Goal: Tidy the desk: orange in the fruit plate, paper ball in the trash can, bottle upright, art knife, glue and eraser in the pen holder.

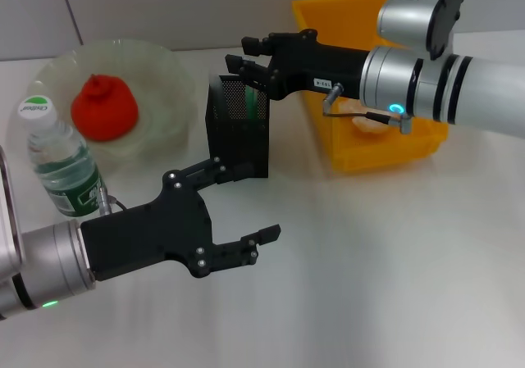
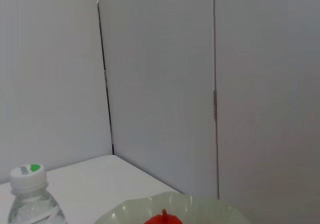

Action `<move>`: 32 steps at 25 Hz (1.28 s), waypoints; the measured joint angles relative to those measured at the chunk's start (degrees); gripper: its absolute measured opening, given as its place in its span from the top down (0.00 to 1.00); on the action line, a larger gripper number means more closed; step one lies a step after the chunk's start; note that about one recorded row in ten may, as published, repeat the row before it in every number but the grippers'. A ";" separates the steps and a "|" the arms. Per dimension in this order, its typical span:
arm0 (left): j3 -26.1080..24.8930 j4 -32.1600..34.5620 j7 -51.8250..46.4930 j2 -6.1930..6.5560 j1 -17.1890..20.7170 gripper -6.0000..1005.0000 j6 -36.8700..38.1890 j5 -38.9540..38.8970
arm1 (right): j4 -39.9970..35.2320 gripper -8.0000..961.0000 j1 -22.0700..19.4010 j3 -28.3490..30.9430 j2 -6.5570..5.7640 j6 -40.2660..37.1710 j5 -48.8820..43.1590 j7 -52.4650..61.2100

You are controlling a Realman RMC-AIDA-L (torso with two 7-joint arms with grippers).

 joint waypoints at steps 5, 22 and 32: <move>0.00 0.00 0.00 0.00 0.01 0.22 0.05 0.00 | -2.53 0.55 -2.00 1.22 0.00 -2.98 0.01 -0.50; -2.24 -0.09 -0.89 0.58 0.36 0.22 0.10 -0.01 | -16.44 0.37 -15.85 8.33 -0.52 -23.41 -0.26 -5.75; -6.04 0.31 -3.06 1.12 1.23 0.22 0.92 0.31 | -27.28 0.36 -22.45 9.72 -0.24 -29.53 -7.30 -4.66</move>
